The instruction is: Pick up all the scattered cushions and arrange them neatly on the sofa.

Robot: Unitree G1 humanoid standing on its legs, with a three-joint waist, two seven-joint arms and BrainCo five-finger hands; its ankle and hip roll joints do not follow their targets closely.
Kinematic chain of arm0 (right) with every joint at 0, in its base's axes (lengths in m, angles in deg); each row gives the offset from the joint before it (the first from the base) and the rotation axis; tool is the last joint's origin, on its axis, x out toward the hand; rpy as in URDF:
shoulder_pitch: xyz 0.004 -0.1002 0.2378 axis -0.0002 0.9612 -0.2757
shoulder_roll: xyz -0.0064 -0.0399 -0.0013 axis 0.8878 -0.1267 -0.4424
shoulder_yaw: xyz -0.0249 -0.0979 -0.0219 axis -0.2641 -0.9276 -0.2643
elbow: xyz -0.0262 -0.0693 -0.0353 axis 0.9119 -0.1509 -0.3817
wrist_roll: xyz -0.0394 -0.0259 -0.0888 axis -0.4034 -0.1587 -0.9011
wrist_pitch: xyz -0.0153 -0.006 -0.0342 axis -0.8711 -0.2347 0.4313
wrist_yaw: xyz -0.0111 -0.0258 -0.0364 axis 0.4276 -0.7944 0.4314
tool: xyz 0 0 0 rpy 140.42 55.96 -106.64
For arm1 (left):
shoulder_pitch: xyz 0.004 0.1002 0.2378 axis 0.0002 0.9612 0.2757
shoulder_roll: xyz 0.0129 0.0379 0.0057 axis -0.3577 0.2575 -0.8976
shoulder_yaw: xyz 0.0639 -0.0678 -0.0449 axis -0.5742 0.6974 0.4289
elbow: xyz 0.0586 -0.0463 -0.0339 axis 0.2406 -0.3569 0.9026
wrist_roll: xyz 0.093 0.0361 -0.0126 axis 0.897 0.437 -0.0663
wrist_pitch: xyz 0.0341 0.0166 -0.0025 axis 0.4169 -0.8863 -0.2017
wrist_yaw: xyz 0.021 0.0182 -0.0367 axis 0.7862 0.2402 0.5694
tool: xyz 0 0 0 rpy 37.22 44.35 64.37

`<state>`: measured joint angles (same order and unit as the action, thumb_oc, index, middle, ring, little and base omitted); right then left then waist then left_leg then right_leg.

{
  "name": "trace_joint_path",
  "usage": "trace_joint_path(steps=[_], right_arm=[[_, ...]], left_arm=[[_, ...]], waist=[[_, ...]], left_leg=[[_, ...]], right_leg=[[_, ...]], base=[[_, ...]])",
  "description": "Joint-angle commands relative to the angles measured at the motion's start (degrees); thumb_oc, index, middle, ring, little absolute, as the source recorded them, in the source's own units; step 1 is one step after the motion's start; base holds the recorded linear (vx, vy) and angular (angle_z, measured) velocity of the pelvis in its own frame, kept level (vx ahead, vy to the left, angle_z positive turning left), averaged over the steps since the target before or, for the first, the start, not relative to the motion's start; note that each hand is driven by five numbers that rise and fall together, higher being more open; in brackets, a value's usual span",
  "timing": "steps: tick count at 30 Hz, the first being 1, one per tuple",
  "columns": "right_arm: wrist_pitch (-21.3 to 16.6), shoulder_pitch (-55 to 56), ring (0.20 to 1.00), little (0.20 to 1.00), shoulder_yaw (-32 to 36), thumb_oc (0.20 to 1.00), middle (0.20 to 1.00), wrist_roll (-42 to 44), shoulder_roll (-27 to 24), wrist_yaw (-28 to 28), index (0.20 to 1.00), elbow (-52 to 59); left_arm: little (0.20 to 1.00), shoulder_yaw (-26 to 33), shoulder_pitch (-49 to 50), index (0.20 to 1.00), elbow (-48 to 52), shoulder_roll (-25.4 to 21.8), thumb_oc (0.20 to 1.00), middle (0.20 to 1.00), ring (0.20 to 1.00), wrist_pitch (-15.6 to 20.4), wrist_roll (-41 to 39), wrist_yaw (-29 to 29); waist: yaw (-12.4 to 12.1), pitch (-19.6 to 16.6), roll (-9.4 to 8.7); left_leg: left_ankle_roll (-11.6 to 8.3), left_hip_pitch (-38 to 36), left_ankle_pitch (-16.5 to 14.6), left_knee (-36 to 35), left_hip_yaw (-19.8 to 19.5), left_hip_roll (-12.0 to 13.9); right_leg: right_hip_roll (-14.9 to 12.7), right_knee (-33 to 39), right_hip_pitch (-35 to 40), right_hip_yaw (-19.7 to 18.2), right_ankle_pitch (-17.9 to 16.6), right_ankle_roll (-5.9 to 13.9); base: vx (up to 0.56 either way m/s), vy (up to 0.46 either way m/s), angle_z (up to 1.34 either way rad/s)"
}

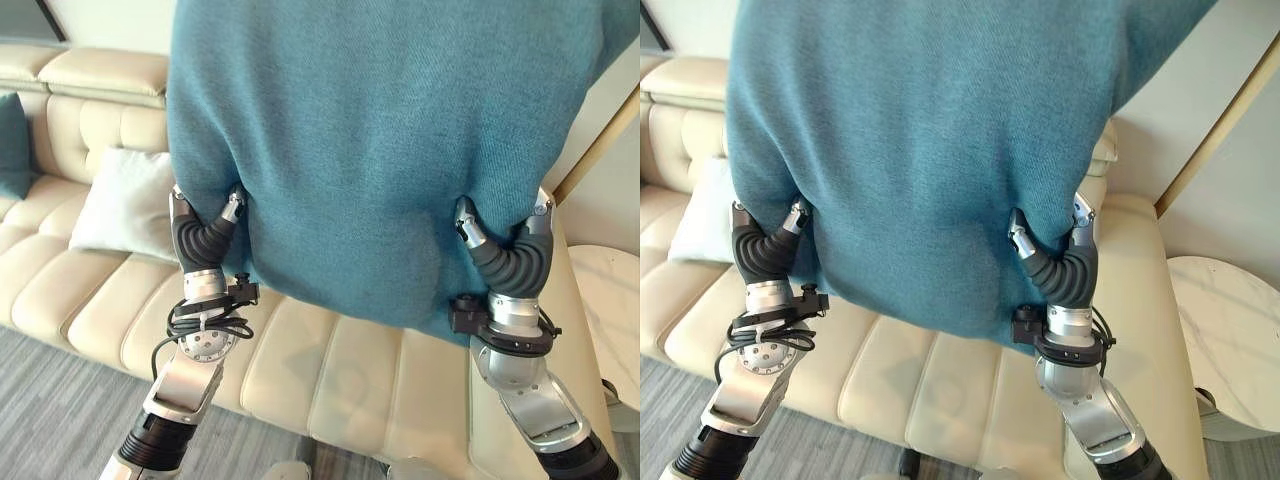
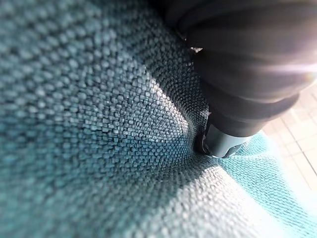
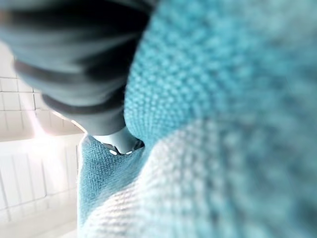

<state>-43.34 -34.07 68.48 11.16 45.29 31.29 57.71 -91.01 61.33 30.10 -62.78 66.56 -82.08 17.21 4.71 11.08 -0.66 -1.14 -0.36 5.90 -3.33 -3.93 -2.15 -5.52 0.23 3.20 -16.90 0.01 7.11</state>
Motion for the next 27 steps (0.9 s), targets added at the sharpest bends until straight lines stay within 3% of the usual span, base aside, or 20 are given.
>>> trace_joint_path(steps=[1, 7, 9, 10, 11, 12, 13, 14, 16, 27], right_arm=[[-2.52, -4.24, 0.200, 0.200, -2.73, 0.200, 0.200, -2.30, -0.66, -3.07, 0.200, 3.91], [-1.27, -3.93, 0.200, 0.200, -2.70, 0.200, 0.200, -3.50, -0.30, -3.30, 0.200, 3.33], [-1.08, -4.86, 0.200, 0.200, -3.31, 0.200, 0.200, -3.74, 0.61, -2.99, 0.200, 2.99], [-1.06, -4.88, 0.200, 0.200, -3.29, 0.200, 0.200, -3.74, 0.60, -2.98, 0.200, 2.95], [-1.32, -5.76, 0.200, 0.200, -3.88, 0.200, 0.200, -3.72, 1.49, -2.60, 0.200, 2.67], [-1.32, -5.78, 0.200, 0.200, -3.88, 0.200, 0.200, -3.72, 1.50, -2.59, 0.200, 2.64], [-1.28, -6.43, 0.200, 0.200, -4.57, 0.200, 0.200, -3.67, 1.92, -2.74, 0.200, 2.16], [-1.29, -6.49, 0.200, 0.200, -4.64, 0.200, 0.200, -3.69, 1.96, -2.72, 0.200, 2.09], [-1.04, -7.01, 0.200, 0.200, -5.45, 0.200, 0.200, -3.82, 2.50, -2.98, 0.200, 1.17], [0.51, -5.44, 0.200, 0.200, -5.49, 0.200, 0.200, -5.35, 1.28, -3.35, 0.200, -2.09]], left_arm=[[0.200, -2.84, -1.77, 0.200, 9.81, -0.32, 0.200, 0.200, 0.200, 5.61, 2.85, -3.64], [0.200, -4.76, -2.13, 0.200, 7.78, 0.03, 0.200, 0.200, 0.200, 4.83, 2.64, -4.45], [0.200, -4.94, -1.85, 0.200, 6.80, 0.05, 0.200, 0.200, 0.200, 4.89, 2.55, -4.01], [0.200, -4.97, -1.89, 0.200, 6.78, 0.06, 0.200, 0.200, 0.200, 4.90, 2.55, -4.01], [0.200, -4.74, -1.56, 0.200, 6.48, -0.16, 0.200, 0.200, 0.200, 4.93, 2.88, -3.07], [0.200, -4.75, -1.59, 0.200, 6.45, -0.16, 0.200, 0.200, 0.200, 4.93, 2.88, -3.06], [0.200, -4.24, -0.79, 0.200, 6.42, -0.34, 0.200, 0.200, 0.200, 4.67, 3.69, -2.88], [0.200, -4.19, -0.74, 0.200, 6.44, -0.36, 0.200, 0.200, 0.200, 4.67, 3.72, -2.86], [0.200, -3.44, 0.71, 0.200, 5.92, -0.21, 0.200, 0.200, 0.200, 4.37, 4.57, -3.08], [0.200, -4.28, 3.12, 0.200, 2.65, 1.80, 0.200, 0.200, 0.200, 3.56, 4.47, -3.96]], waist=[[0.77, -5.51, 0.02], [2.15, -6.61, -0.21], [1.48, -5.94, -0.11], [1.36, -6.18, -0.06], [0.05, -5.07, 0.26], [0.15, -5.28, 0.30], [-0.80, -5.07, 0.38], [-0.57, -5.14, 0.38], [-1.55, -5.25, 0.12], [-1.91, -6.48, -0.93]], left_leg=[[-1.73, 2.04, -2.48, 1.15, 0.67, 4.46], [0.38, -0.46, -5.26, 0.44, 7.18, 3.98], [0.70, -1.36, -5.62, -0.27, 10.96, 4.32], [0.73, -1.53, -5.99, -0.53, 11.04, 4.26], [0.10, -1.94, -5.92, -0.92, 14.09, 5.26], [0.07, -2.04, -6.22, -1.13, 13.92, 5.21], [-0.33, -2.54, -6.36, -1.33, 16.58, 5.67], [-0.34, -2.42, -6.32, -1.33, 16.40, 5.67], [-0.42, -3.32, -6.65, -1.38, 18.79, 5.86], [-0.55, -5.51, -8.22, -1.67, 17.27, 5.14]], right_leg=[[4.54, 0.19, 3.01, 1.01, 5.64, -2.22], [2.46, 0.40, 1.43, -1.62, 5.01, 0.22], [2.02, -0.89, -0.93, 1.29, 3.94, 0.75], [1.95, -0.81, -0.90, 1.29, 4.26, 0.76], [0.05, -4.05, -3.92, 13.94, 3.43, 0.32], [0.00, -4.03, -3.85, 14.07, 3.81, 0.36], [-1.82, -5.36, -4.29, 24.53, 4.19, 0.33], [-1.84, -5.38, -4.32, 24.74, 4.21, 0.34], [-3.01, -5.59, -4.58, 31.16, 3.84, 0.14], [-2.13, 0.43, -0.16, 29.77, 2.31, 0.70]], base=[[0.13, 0.129, -0.38], [0.07, 0.108, -0.57], [0.00, 0.061, -0.67], [-0.05, 0.010, -1.00], [-0.02, 0.003, -1.22], [-0.09, -0.003, -1.23], [-0.01, 0.003, -0.88], [-0.05, 0.001, -0.74], [0.02, -0.017, -0.93], [0.07, -0.019, -0.19]])
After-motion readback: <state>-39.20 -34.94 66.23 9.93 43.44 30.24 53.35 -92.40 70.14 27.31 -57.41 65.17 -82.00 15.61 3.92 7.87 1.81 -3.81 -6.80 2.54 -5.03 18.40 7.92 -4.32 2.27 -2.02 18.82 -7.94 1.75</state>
